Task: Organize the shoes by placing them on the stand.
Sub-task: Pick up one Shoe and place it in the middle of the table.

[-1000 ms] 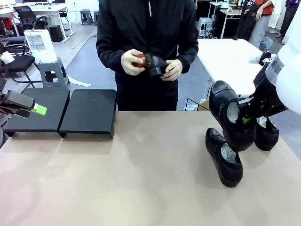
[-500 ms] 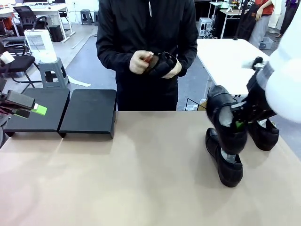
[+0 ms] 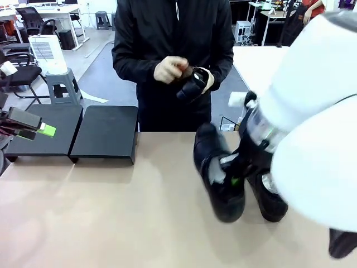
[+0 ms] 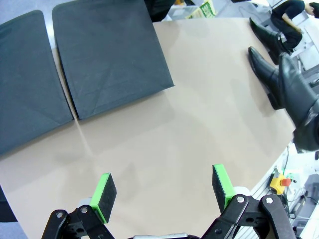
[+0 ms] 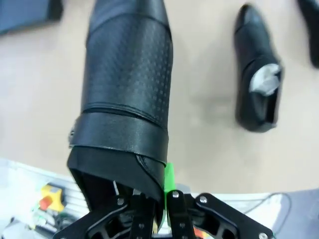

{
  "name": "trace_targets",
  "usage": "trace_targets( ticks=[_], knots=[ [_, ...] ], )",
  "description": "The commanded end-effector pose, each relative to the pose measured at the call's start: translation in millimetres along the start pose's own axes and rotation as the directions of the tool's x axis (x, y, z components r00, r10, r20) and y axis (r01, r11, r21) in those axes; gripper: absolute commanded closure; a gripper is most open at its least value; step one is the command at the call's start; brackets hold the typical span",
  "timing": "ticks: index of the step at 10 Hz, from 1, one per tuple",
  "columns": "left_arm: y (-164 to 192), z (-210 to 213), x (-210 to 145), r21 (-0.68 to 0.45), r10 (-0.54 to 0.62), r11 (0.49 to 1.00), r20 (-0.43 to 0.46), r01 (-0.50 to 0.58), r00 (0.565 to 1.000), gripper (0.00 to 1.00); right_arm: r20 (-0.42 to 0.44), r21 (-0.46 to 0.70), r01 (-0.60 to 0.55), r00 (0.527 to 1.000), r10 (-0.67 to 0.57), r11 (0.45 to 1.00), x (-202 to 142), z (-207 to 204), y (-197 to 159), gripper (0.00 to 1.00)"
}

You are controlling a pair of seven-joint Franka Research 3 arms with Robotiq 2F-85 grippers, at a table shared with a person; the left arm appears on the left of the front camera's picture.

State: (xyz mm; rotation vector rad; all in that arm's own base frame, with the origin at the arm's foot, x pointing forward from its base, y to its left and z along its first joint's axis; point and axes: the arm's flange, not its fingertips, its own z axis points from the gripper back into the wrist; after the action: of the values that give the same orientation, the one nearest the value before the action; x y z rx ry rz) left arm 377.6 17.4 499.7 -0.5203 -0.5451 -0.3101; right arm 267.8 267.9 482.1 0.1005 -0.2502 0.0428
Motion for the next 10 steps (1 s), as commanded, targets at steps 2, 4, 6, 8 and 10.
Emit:
trace_targets(
  ticks=[2, 4, 6, 8, 10],
  knots=[
    [1.2, -0.2, -0.9, -0.025, -0.010, 1.000, 0.012, 0.010, 1.000, 0.00, -0.075, 0.088, 0.058, 0.996, -0.051, 0.994, -7.0, -46.6, 16.8, 1.00],
    [1.2, -0.2, -0.9, -0.025, -0.010, 1.000, 0.012, 0.010, 1.000, 0.00, -0.089, 0.131, 0.032, 0.996, -0.021, 0.991, -17.4, -63.5, 26.3, 1.00],
    [1.2, -0.2, -0.9, -0.025, -0.010, 1.000, 0.012, 0.010, 1.000, 0.00, -0.085, 0.146, 0.002, 0.996, 0.011, 0.989, -31.7, -85.2, 44.3, 1.00],
    [1.2, -0.2, -0.9, -0.025, -0.010, 1.000, 0.012, 0.010, 1.000, 0.00, -0.083, 0.129, 0.016, 0.997, -0.005, 0.992, -37.3, -111.7, 55.2, 1.00],
    [1.2, -0.2, -0.9, -0.025, -0.010, 1.000, 0.012, 0.010, 1.000, 0.00, -0.064, 0.120, 0.038, 0.997, -0.031, 0.992, -37.3, -127.9, 56.3, 1.00]
  ],
)
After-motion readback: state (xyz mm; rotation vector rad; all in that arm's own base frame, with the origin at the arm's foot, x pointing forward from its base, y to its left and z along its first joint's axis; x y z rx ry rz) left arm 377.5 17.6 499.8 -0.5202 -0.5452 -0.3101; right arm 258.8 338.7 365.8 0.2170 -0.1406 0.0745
